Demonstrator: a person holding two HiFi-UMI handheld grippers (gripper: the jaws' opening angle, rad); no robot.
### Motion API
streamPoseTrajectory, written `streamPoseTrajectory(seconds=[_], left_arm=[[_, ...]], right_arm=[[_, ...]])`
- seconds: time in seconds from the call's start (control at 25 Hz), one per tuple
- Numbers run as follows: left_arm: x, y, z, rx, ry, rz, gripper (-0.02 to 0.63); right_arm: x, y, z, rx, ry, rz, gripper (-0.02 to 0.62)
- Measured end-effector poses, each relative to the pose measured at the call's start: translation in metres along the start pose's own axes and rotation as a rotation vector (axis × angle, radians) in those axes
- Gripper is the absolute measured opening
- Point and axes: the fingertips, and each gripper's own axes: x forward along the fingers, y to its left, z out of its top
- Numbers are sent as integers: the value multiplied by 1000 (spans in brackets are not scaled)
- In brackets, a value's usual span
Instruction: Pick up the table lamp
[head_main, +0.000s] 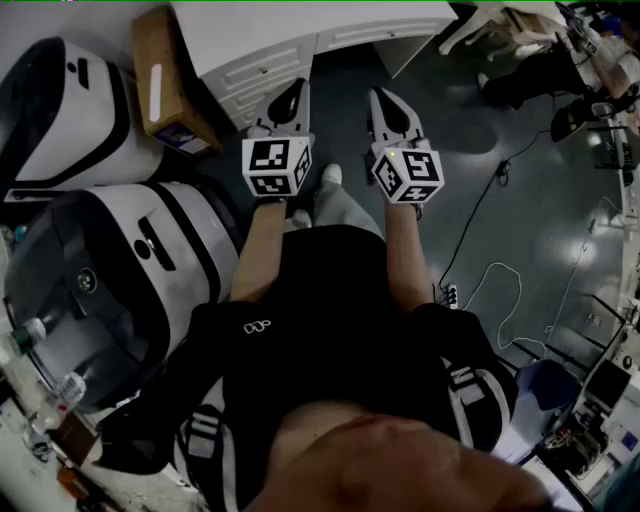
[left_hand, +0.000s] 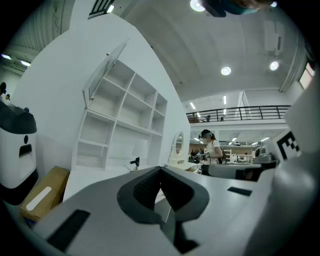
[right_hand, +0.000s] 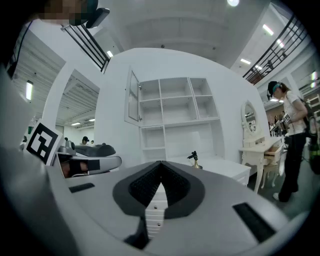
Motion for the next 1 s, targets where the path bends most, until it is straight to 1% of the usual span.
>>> streamPoseTrajectory(seconds=[0.36, 0.48, 0.84, 1.0], left_arm=[[6, -6, -8, -14, 14, -15, 9], [8, -7, -16, -29, 29, -15, 9], [21, 18, -44, -93, 89, 35, 9], [39, 22, -51, -99, 110, 41, 9]], right_arm=[[-3, -7, -3, -1, 10, -8, 18], [-1, -12, -8, 23, 19, -13, 18], [20, -10, -32, 29, 105, 26, 18], [32, -32, -36, 48, 124, 3, 18]])
